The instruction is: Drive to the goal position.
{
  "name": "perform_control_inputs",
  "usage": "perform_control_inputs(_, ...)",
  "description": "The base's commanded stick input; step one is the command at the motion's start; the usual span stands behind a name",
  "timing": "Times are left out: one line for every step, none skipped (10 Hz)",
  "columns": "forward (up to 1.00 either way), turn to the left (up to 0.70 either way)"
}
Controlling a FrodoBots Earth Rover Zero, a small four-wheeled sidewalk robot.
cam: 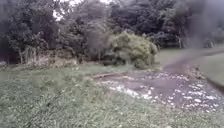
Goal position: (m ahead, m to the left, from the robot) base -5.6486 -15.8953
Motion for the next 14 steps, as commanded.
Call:
perform_control_inputs(0.45,0.0)
perform_control_inputs(0.45,0.0)
perform_control_inputs(0.45,-0.27)
perform_control_inputs(0.45,-0.27)
perform_control_inputs(0.45,-0.27)
perform_control_inputs(0.45,-0.27)
perform_control_inputs(0.45,-0.27)
perform_control_inputs(0.45,-0.27)
perform_control_inputs(0.45,-0.27)
perform_control_inputs(0.45,-0.27)
perform_control_inputs(0.45,-0.27)
perform_control_inputs(0.45,-0.27)
perform_control_inputs(0.45,-0.27)
perform_control_inputs(0.45,-0.27)
